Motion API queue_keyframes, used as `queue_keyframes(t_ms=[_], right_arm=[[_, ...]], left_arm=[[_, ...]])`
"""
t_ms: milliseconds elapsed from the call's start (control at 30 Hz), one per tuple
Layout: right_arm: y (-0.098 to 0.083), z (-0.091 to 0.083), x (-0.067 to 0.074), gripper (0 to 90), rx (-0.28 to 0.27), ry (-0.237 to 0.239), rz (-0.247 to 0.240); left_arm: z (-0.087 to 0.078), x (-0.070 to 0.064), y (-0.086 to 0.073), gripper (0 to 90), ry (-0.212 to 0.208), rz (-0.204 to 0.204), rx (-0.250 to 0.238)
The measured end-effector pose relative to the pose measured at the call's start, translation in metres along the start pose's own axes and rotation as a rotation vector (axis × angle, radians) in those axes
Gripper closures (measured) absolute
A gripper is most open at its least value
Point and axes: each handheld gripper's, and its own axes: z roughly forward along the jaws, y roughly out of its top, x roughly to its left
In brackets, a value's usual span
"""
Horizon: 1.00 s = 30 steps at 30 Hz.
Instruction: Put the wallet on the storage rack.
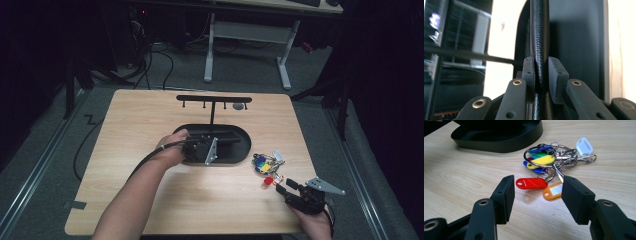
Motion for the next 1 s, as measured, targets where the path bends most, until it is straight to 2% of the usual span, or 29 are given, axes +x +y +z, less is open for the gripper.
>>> queue_keyframes(t_ms=[233,267,300,333,433,467,500,533,600,633,667,700,733,767,800,833,867,967,1000], right_arm=[[0.000,0.001,0.001,44.3,0.007,0.002,-0.001],[0.000,0.001,0.002,44.3,0.008,0.003,-0.002],[0.000,0.001,0.002,44.3,0.008,0.003,-0.002],[0.000,0.001,0.002,44.3,0.009,0.003,-0.001],[0.000,0.001,0.001,44.3,0.008,0.003,0.002],[0.000,0.001,0.001,44.3,0.008,0.002,0.002],[0.000,0.001,0.001,44.3,0.008,0.002,0.002],[0.000,0.001,0.000,44.3,0.007,0.002,0.000],[0.000,0.001,0.001,44.3,0.007,0.002,-0.001],[0.000,0.001,0.001,44.4,0.006,0.003,-0.004],[0.000,0.001,0.001,44.3,0.005,0.005,-0.005],[0.000,0.001,0.001,44.3,0.005,0.005,-0.005],[0.000,0.001,0.001,44.3,0.005,0.004,-0.006],[0.000,0.001,0.001,44.3,0.005,0.004,-0.006],[0.001,0.001,0.001,44.3,0.006,0.003,-0.007],[0.001,0.001,0.001,44.3,0.006,0.003,-0.007],[0.001,0.001,0.001,44.3,0.004,0.002,-0.012],[0.001,0.001,0.001,44.4,0.003,0.001,-0.014],[0.001,0.001,0.001,44.4,0.005,-0.002,-0.015]], left_arm=[[0.008,-0.004,-0.005,76.9,-0.014,-0.007,0.031],[0.012,-0.006,-0.005,76.2,-0.031,-0.011,0.044],[0.012,-0.006,-0.005,75.9,-0.031,-0.011,0.044],[0.015,-0.008,-0.005,75.4,-0.057,-0.010,0.056],[0.017,-0.011,-0.005,73.6,-0.077,-0.015,0.058],[0.018,-0.011,-0.006,73.0,-0.095,-0.034,0.056],[0.018,-0.011,-0.006,71.9,-0.095,-0.034,0.056],[0.017,-0.010,-0.006,70.4,-0.110,-0.061,0.062],[0.016,-0.010,-0.006,68.6,-0.113,-0.076,0.058],[0.014,-0.009,-0.006,64.1,-0.115,-0.096,0.045],[0.009,-0.007,-0.006,62.4,-0.107,-0.143,0.019],[0.009,-0.007,-0.006,60.6,-0.107,-0.143,0.019],[0.002,-0.004,-0.006,59.5,-0.104,-0.178,-0.001],[0.002,-0.004,-0.006,59.1,-0.104,-0.178,-0.001],[-0.006,-0.003,-0.006,58.9,-0.107,-0.209,-0.017],[-0.006,-0.003,-0.006,58.7,-0.107,-0.209,-0.017],[-0.016,-0.005,-0.006,58.7,-0.110,-0.253,-0.041],[-0.023,-0.009,-0.007,58.9,-0.109,-0.264,-0.045],[-0.030,-0.015,-0.009,58.8,-0.114,-0.278,-0.044]])
